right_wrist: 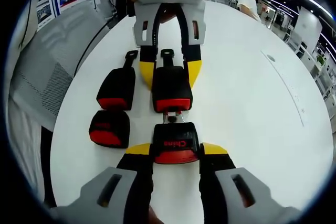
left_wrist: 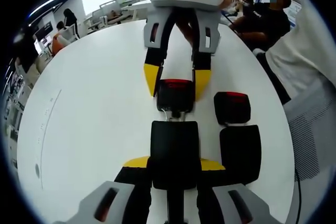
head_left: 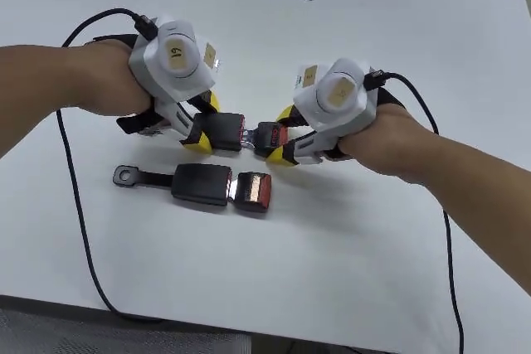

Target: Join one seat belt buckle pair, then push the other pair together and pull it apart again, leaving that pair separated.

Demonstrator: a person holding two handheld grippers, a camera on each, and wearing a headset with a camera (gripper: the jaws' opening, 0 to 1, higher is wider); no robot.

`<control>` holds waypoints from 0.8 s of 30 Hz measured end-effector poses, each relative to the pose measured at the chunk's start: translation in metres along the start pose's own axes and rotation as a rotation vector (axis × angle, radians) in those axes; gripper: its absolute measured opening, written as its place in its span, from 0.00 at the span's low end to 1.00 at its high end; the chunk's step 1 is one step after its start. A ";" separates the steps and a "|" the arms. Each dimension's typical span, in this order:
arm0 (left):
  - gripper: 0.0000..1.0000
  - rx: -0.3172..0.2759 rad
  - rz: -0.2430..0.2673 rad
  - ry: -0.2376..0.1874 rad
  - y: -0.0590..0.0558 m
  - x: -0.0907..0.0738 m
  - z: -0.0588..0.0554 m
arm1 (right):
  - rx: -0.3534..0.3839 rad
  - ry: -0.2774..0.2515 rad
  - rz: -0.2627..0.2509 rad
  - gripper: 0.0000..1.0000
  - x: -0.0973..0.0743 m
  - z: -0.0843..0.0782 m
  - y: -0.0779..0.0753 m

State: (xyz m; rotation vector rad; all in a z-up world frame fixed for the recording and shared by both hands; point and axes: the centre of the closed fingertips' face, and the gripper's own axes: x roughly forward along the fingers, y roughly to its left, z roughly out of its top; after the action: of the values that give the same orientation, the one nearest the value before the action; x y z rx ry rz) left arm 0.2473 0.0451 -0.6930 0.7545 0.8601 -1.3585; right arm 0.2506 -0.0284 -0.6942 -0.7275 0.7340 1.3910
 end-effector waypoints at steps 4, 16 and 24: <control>0.33 0.002 -0.001 0.002 0.000 0.000 0.000 | 0.000 -0.012 -0.005 0.31 -0.004 0.002 0.002; 0.33 -0.006 0.002 0.010 0.001 0.000 0.000 | 0.050 -0.025 -0.022 0.32 -0.022 -0.029 -0.004; 0.33 -0.012 0.004 0.017 0.002 0.002 -0.001 | 0.057 -0.002 -0.028 0.33 -0.046 -0.062 -0.005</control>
State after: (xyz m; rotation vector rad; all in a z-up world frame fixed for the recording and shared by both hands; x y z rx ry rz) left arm 0.2491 0.0453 -0.6950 0.7593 0.8793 -1.3435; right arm 0.2521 -0.1058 -0.6936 -0.6898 0.7562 1.3402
